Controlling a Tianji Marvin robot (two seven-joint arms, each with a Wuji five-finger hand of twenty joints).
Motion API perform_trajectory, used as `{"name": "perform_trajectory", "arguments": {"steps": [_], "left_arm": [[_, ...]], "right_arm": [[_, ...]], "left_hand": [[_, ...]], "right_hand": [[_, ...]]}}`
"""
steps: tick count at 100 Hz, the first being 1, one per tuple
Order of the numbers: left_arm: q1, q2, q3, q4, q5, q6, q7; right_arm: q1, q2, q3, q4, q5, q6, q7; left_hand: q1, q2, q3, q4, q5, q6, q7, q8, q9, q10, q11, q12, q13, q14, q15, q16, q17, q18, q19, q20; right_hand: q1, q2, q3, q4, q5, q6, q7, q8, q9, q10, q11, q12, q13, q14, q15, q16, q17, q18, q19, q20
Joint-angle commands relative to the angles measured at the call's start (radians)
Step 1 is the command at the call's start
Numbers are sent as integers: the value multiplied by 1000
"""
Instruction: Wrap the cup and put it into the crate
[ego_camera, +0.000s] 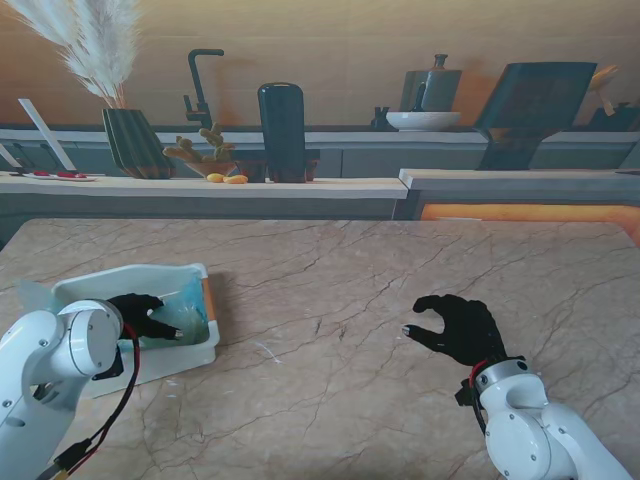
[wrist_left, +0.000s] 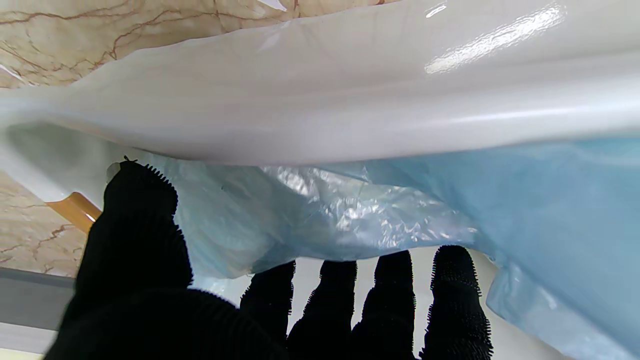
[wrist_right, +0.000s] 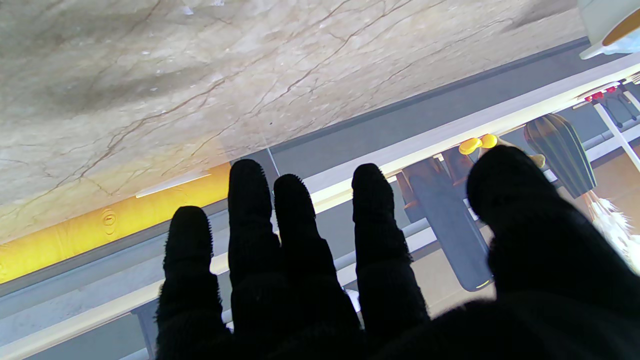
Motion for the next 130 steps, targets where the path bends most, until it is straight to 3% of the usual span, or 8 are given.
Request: {"name": "perform_trajectory", "arguments": {"steps": [1, 37, 75, 89, 103, 113, 123, 130], "left_arm": [[13, -1, -5, -27, 10, -14, -23], [71, -8, -56, -125, 23, -102, -28], [146, -17, -85, -229, 11, -223, 42], [175, -27, -91, -239, 11, -283, 140], [203, -41, -88, -225, -23, -326, 302], [208, -53, -65, -198, -67, -339, 418], [203, -59, -45, -175, -130, -366, 474], [201, -62, -35, -165, -198, -391, 503]], "right_arm": [[-2, -4, -2, -1, 1, -4, -2], [-2, -4, -1, 0, 2, -13, 1], [-2, -3, 0, 3, 4, -25, 4], [-1, -2, 0, 4, 5, -28, 5], [1, -1, -1, 2, 9, -37, 16], [-3, 0, 0, -4, 24, -56, 24], [-9, -1, 3, -10, 46, -80, 25], [-12, -3, 4, -12, 65, -103, 23]], "left_hand": [[35, 39, 2, 29, 28, 12, -5, 1, 24, 31, -9, 0, 19, 35, 16, 5, 11, 20, 30, 27], [41, 35, 2, 28, 67, 29, 11, 18, 58, 44, -11, 9, 45, 46, 44, 24, 19, 27, 96, 37], [45, 34, 2, 27, 77, 25, 4, 22, 86, 46, -19, 11, 65, 51, 49, 25, 28, 32, 121, 25], [50, 34, 3, 28, 74, 9, 6, 25, 96, 31, -16, 15, 74, 36, 54, 28, 28, 27, 127, 20], [49, 29, 3, 28, 75, 1, 14, 30, 102, 20, -12, 17, 84, 25, 52, 26, 26, 28, 122, 9], [52, 15, 3, 28, 85, -2, 23, 34, 114, 21, -6, 18, 98, 28, 55, 27, 37, 37, 123, 5], [47, 13, 3, 28, 76, -3, 25, 34, 108, 16, -6, 17, 95, 23, 52, 26, 36, 31, 117, -3], [31, 8, -1, 27, 61, 2, 22, 32, 95, 16, -11, 14, 87, 22, 45, 21, 32, 31, 108, -11]], "right_hand": [[-15, 66, -15, 14, 7, 2, 2, 9, 4, 13, 10, 2, 5, 12, 19, 9, -10, 15, -28, 22], [-15, 65, -16, 14, 8, 2, 2, 9, 5, 12, 10, 1, 5, 11, 18, 9, -11, 15, -28, 22], [-15, 64, -15, 14, 9, 0, 2, 9, 5, 15, 9, 1, 6, 11, 17, 9, -11, 16, -28, 22], [-15, 64, -16, 14, 9, 1, 2, 9, 6, 14, 10, 1, 6, 11, 18, 9, -10, 15, -28, 22], [-16, 64, -16, 13, 9, 0, 3, 9, 6, 14, 9, 1, 6, 12, 18, 9, -10, 16, -28, 22], [-16, 65, -16, 13, 8, 0, 2, 9, 7, 15, 9, 1, 6, 12, 18, 9, -9, 16, -28, 22], [-16, 61, -16, 13, -5, 4, -4, 7, 6, 12, 9, 1, 6, 11, 18, 9, -7, 14, -27, 22], [-21, 50, -15, 14, -85, 21, -46, -9, -5, 11, 7, 1, 3, 8, 16, 8, -3, 9, -25, 22]]}}
